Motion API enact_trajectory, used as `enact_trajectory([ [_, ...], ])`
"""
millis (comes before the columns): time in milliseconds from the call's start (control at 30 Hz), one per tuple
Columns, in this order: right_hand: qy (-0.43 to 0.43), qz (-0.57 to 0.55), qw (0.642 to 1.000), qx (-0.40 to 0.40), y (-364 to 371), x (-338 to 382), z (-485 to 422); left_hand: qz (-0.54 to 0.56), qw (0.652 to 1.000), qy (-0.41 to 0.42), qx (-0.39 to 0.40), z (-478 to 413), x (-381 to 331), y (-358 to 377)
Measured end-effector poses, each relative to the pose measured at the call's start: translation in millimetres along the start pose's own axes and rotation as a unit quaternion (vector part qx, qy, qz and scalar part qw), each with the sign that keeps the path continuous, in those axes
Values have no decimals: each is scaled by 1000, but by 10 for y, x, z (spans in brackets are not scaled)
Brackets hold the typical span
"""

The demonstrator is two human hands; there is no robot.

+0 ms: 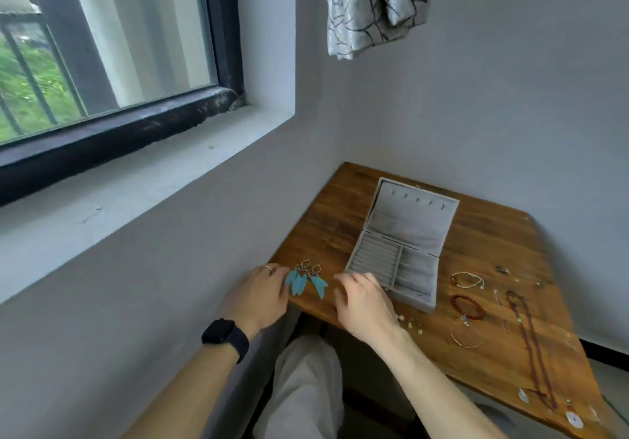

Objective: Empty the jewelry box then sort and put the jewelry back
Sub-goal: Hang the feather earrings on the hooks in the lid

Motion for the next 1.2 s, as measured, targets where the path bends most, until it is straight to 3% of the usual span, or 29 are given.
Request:
enact_trajectory([
  [500, 70, 66, 991, 95, 657, -220, -1173, 60, 998, -13, 15, -1210, 56, 421],
  [933, 85, 58, 988, 114, 781, -349, -1322, 58, 997, -39, -23, -1384, 110, 451],
  [1067, 89, 36, 988, 124, 778, -334, -1330, 108, 992, -58, -25, -1350, 172, 433],
  [1200, 88, 22, 989, 118, 770, -322, -1338, 225, 968, -111, -14, -1270, 255, 420],
])
Point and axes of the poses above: each hand's wrist, its own z-axis away from the middle knuckle, its own y-axis out of the palm, x = y × z, the point moved 8 cm from there along -z, towards the middle knuckle, and after that the axes turned 1 degree about -y, right-handed, at the moved point
